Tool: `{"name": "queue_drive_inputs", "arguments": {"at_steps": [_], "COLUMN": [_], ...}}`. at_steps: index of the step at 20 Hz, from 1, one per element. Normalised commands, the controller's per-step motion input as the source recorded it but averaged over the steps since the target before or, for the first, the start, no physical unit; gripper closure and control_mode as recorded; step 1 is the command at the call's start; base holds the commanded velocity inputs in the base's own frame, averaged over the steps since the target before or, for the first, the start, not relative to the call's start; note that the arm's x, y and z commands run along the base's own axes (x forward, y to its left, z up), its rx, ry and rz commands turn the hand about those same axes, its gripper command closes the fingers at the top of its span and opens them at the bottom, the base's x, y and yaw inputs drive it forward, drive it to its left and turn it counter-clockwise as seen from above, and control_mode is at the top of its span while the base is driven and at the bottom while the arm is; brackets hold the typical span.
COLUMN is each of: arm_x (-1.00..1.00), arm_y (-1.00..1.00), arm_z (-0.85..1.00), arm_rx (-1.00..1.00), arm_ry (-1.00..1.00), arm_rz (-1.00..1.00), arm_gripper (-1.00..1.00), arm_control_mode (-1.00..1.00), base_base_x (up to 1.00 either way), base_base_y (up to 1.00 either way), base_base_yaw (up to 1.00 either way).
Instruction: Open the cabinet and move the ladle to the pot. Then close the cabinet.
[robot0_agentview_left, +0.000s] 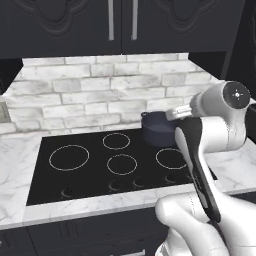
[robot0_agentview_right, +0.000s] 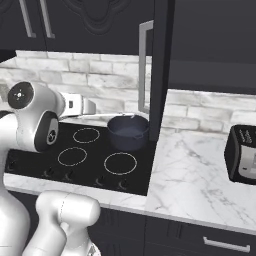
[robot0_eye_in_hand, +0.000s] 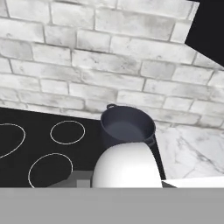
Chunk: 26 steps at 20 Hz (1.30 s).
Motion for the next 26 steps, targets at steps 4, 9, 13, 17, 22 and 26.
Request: {"name": "queue_drive_inputs", "arguments": {"at_steps": [4, 9, 13, 17, 22, 26], "arm_x": [0.48, 0.45, 0.44, 0.45, 0.41, 0.34], "arm_y": [0.00, 0.00, 0.00, 0.00, 0.00, -0.02], "arm_z": [-0.50, -0.23, 0.00, -0.09, -0.35, -0.36], "arm_rx": [-0.09, -0.03, 0.00, 0.00, -0.01, -0.02], "arm_ry": [0.02, 0.05, 0.13, 0.11, 0.03, 0.01], "arm_rz": [0.00, 0.00, 0.00, -0.01, -0.02, -0.02], "arm_gripper": [1.00, 1.00, 1.00, 1.00, 1.00, 1.00], "arm_control_mode": [-1.00, -1.00, -1.00, -1.00, -1.00, -1.00], "base_base_x": [0.00, 0.00, 0.00, 0.00, 0.00, 0.00], "base_base_y": [0.00, 0.00, 0.00, 0.00, 0.00, 0.00], "base_base_yaw": [0.00, 0.00, 0.00, 0.00, 0.00, 0.00]}}
